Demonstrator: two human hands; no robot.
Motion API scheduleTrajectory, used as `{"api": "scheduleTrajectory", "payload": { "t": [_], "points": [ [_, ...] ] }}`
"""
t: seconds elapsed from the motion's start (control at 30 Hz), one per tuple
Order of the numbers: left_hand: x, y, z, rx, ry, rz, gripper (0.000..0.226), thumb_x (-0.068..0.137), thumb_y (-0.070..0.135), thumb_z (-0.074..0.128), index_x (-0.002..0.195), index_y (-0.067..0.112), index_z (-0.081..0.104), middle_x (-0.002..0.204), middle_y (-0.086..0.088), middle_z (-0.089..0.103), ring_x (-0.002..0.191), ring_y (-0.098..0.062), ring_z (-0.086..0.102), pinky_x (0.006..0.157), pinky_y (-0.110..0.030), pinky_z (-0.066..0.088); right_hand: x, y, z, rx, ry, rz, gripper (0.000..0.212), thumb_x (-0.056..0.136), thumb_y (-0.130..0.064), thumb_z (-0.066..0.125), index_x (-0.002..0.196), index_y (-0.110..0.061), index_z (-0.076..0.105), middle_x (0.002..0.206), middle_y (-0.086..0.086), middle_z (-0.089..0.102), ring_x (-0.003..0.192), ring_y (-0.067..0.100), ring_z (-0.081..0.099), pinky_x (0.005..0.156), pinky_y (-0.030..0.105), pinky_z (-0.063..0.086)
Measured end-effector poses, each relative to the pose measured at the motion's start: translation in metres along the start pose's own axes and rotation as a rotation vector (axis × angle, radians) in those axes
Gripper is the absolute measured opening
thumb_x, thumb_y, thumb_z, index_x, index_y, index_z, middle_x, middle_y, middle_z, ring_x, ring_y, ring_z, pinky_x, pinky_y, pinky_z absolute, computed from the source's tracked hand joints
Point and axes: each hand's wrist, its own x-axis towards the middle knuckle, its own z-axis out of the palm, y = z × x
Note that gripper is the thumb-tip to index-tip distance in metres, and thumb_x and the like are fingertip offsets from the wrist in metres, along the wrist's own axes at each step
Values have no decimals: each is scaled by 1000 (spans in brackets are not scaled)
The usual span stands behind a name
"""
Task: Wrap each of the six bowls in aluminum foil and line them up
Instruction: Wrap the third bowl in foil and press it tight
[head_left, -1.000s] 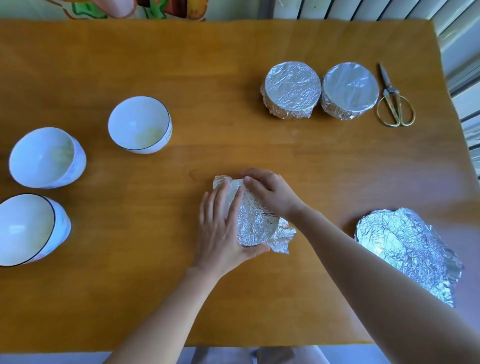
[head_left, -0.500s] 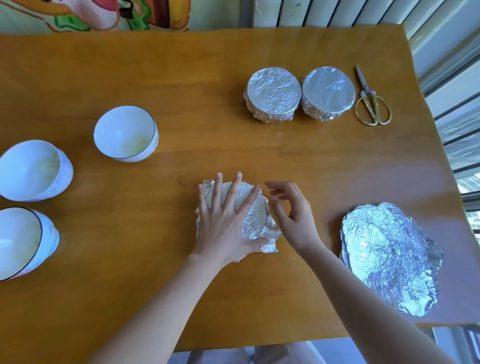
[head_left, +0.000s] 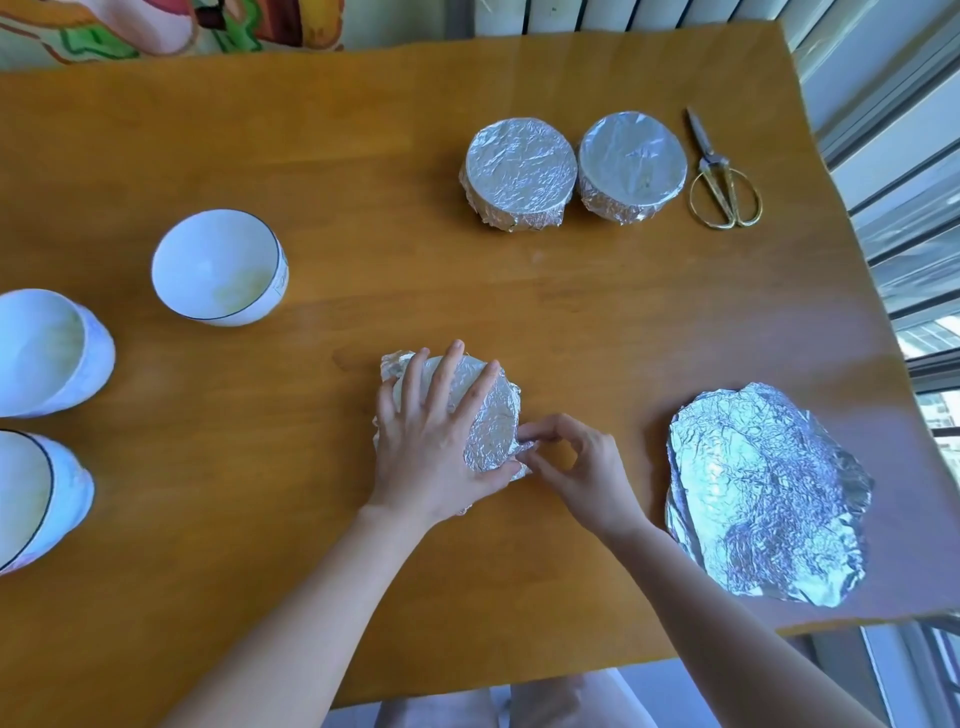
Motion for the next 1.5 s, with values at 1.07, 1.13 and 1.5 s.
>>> {"api": "scheduleTrajectory", "payload": {
  "t": [1.07,1.13,1.5],
  "points": [
    [3,1,4,58,36,-20,83,82,82,33,152,36,33,159,-3,30,142,-36,31,104,-56,29,18,-8,2,193,-54,302,15,79,2,75,75,-10,69,52,-14,61,43,-2,51,49,8,36],
    [3,2,3,56,42,-22,83,82,82,33,151,36,34,159,-3,30,142,-36,32,104,-56,29,17,-10,3,140,-8,263,14,77,0,78,73,-12,71,58,-13,62,47,-3,53,50,8,37],
    [2,3,4,59,50,-23,81,82,79,36,151,36,35,158,-3,32,142,-36,32,104,-57,31,22,-5,7,-184,1,-6,43,75,-9,70,115,-21,66,93,-11,57,62,3,56,61,39,53]
  ]
}}
